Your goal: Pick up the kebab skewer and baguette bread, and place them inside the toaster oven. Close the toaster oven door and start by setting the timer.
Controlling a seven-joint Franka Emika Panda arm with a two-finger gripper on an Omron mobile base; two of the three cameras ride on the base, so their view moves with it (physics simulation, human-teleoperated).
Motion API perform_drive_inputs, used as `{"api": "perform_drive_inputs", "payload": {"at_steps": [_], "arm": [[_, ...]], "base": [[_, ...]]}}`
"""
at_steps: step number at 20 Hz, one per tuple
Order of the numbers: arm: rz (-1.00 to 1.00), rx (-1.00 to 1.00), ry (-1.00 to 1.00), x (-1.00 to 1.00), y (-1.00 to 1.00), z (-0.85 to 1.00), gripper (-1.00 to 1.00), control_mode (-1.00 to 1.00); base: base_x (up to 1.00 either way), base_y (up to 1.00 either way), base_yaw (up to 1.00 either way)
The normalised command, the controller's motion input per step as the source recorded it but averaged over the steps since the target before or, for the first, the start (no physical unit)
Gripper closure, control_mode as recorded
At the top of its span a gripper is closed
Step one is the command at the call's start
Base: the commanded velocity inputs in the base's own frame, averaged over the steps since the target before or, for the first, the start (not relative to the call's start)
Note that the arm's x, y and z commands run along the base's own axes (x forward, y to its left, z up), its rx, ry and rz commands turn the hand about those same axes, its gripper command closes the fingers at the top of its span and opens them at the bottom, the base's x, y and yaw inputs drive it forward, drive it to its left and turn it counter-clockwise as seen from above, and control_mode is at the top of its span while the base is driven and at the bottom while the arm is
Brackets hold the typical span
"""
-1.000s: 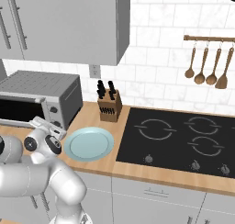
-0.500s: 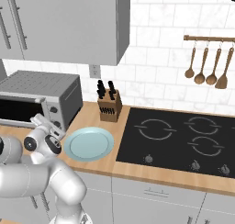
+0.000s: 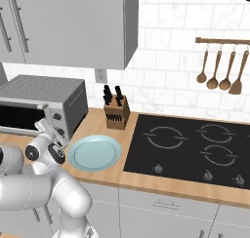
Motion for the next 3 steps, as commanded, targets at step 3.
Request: {"api": "perform_drive_inputs", "payload": {"at_steps": [3], "arm": [[0.02, 0.35, -0.22, 0.0, 0.0, 0.0, 1.0, -1.0]], "base": [[0.0, 0.0, 0.0]]}}
